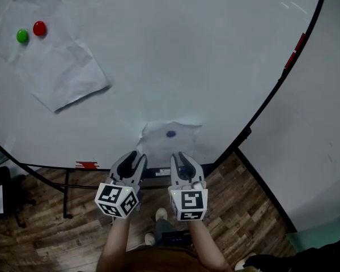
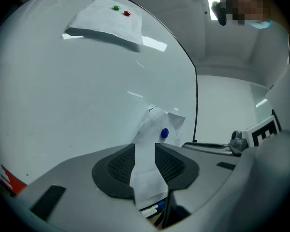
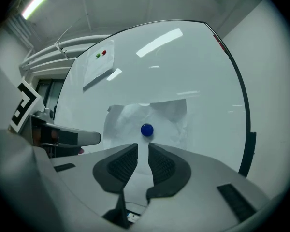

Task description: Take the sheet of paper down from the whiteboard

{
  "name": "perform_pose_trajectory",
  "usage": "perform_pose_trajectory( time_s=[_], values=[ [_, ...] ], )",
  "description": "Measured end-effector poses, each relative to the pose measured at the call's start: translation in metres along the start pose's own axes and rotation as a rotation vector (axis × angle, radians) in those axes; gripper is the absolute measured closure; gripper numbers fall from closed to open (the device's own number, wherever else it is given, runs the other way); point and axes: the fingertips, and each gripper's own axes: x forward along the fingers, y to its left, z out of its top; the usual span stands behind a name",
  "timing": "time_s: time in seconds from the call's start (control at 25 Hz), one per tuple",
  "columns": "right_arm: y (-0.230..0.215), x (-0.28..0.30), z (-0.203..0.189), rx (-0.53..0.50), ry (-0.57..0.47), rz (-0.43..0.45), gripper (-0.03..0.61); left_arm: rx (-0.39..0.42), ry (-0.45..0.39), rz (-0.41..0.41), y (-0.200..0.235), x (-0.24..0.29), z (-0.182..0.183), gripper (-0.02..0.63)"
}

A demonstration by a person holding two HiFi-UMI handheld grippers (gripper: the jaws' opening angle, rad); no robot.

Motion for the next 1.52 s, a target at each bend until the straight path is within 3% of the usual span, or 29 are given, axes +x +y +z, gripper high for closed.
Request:
perform_pose_trajectory(
  time_s=[0.16,0.48,0.64,0.8,0.96,1.12,1.32,1.52],
  values=[
    [-0.001,0.015,0.017,-0.025,-0.033,0.000,0.480,0.049,0.008,0.013,0.005,0.008,0.008,0.480],
    [-0.004,0.048,0.028,-0.042,-0.074,-0.021,0.424,0.045,0.018,0.011,0.016,0.026,0.006,0.480],
    [-0.005,0.055,0.033,-0.115,-0.097,-0.060,0.429,0.054,0.004,-0.001,0.012,0.033,0.010,0.485],
    [-0.002,0.057,0.031,-0.217,-0.103,-0.113,0.454,0.056,-0.004,0.020,0.013,0.036,0.010,0.512],
    [-0.003,0.058,0.031,-0.213,-0.114,-0.111,0.453,0.056,-0.016,0.023,0.016,0.034,0.012,0.583],
    [-0.004,0.057,0.031,-0.205,-0.120,-0.101,0.442,0.056,-0.021,0.001,0.014,0.033,0.015,0.589],
    [-0.004,0.057,0.030,-0.203,-0.116,-0.081,0.442,-0.020,-0.036,-0.011,0.018,0.036,0.018,0.589],
    [-0.004,0.057,0.029,-0.198,-0.107,-0.063,0.442,-0.254,-0.087,-0.060,0.022,0.036,0.018,0.589]
  ],
)
